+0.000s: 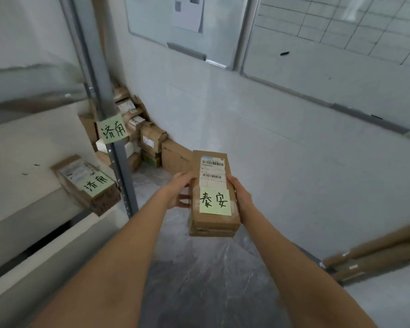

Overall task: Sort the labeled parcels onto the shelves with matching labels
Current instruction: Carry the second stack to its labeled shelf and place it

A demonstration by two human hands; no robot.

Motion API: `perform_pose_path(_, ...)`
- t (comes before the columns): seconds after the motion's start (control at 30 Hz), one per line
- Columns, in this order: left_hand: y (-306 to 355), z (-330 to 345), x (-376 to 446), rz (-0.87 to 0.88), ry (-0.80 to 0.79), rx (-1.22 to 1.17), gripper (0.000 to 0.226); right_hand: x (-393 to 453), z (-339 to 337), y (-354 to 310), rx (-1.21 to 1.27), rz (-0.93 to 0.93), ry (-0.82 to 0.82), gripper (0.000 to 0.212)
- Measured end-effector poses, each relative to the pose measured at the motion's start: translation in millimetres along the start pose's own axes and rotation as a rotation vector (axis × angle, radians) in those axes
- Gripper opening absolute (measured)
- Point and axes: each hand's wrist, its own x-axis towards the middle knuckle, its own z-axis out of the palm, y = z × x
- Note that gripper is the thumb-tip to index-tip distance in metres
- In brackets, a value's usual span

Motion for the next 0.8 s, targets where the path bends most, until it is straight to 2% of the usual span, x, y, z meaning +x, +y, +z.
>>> perform_pose_path(0.2, 15, -26, 8, 0.039, 0.216, -0.129, 0.051, 48, 44, -26, -0.084, 0.035, -0.243, 0.057)
perform_pose_path(0.3, 12, -32, 1, 0.065, 0.329, -0.202, 0.047, 67, 59, -30, -0.127, 0.064, -0.404, 0.042)
perform_pose_path(0.37, 7, -31, -11, 0.092, 0.396, -0.253, 0.04, 76, 68, -30, -0.179, 0.074, -0.487, 0.053)
perform_pose_path(0.47, -2, -25, -36, 0.105, 0.518, -0.299, 0.03, 73, 79, -29, -0.286, 0.107, -0.62, 0.05)
perform_pose_path(0.6, -10, -20, -68, 0.128, 0.652, -0.343, 0.032, 61, 94, -28, -0.352, 0.161, -0.73, 0.051)
perform_pose_path(0.73, -6, -22, -98, 0.186, 0.755, -0.362, 0.03, 42, 117, -31, -0.389, 0.13, -0.841, 0.057)
perform_pose_path(0.8, 0, -27, -112, 0.212, 0.806, -0.364, 0.031, 29, 130, -37, -0.397, 0.093, -0.869, 0.052)
